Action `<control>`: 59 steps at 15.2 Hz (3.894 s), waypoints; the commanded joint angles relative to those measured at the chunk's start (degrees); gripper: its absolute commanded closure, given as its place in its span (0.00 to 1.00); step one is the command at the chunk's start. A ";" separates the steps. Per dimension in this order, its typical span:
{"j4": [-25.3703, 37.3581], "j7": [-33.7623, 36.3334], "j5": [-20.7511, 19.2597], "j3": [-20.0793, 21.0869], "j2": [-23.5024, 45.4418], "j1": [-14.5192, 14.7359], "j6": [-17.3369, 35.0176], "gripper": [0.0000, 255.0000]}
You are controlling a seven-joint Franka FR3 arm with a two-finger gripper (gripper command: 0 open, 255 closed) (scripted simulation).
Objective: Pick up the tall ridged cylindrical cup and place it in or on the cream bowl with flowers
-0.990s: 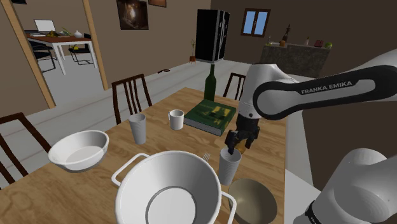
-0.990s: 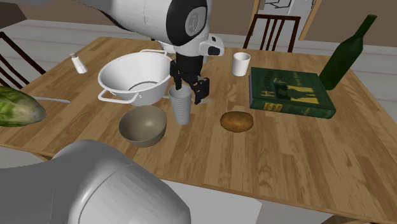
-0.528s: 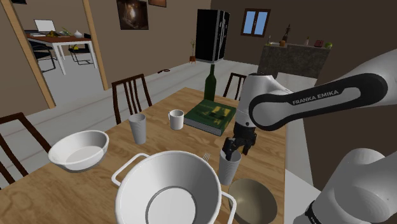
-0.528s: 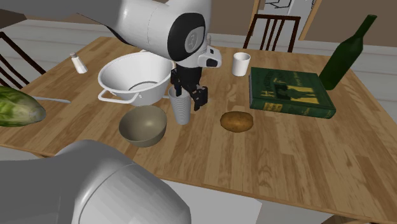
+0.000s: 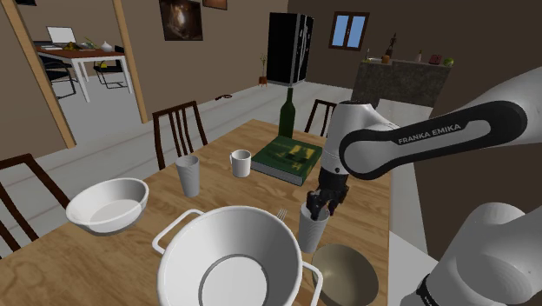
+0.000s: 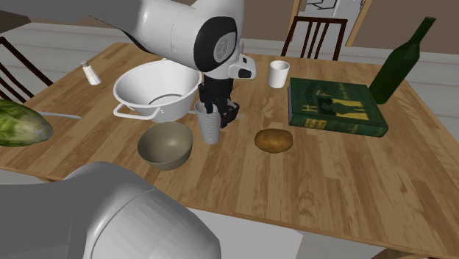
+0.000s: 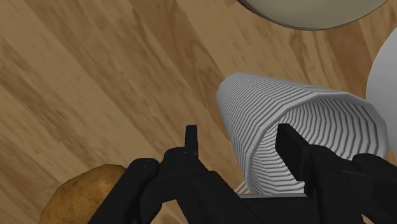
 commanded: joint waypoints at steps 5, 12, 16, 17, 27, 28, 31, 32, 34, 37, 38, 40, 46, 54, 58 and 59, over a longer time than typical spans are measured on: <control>0.00 0.00 0.00 0.00 0.00 0.00 0.00 1.00; 1.41 0.26 -0.39 -0.36 -1.49 -0.10 -2.88 1.00; 3.47 0.60 -0.90 -0.83 -3.16 -0.24 -6.60 1.00; 4.02 0.69 -1.02 -0.95 -3.52 -0.27 -7.51 1.00; 10.09 1.49 -2.17 -2.05 -6.10 -0.63 -16.13 1.00; 10.76 1.57 -2.28 -2.15 -6.26 -0.66 -16.95 1.00; 12.81 1.80 -2.59 -2.45 -6.64 -0.77 -19.37 1.00; 13.51 1.88 -2.69 -2.55 -6.74 -0.80 -20.17 1.00; 14.95 2.04 -2.88 -2.74 -6.88 -0.87 -21.74 1.00; 17.17 2.27 -3.15 -3.02 -6.98 -0.96 -24.06 1.00; 17.93 2.35 -3.24 -3.10 -6.99 -0.99 -24.82 1.00; 19.48 2.50 -3.41 -3.27 -6.96 -1.06 -26.33 1.00; 18.29 5.33 -1.72 -2.27 -14.74 0.81 -32.54 1.00; 17.34 12.53 2.77 0.63 -28.70 5.10 -44.45 1.00; 13.67 12.19 3.38 1.25 -30.02 5.42 -42.12 1.00; 12.77 12.10 3.55 1.41 -30.33 5.50 -41.53 1.00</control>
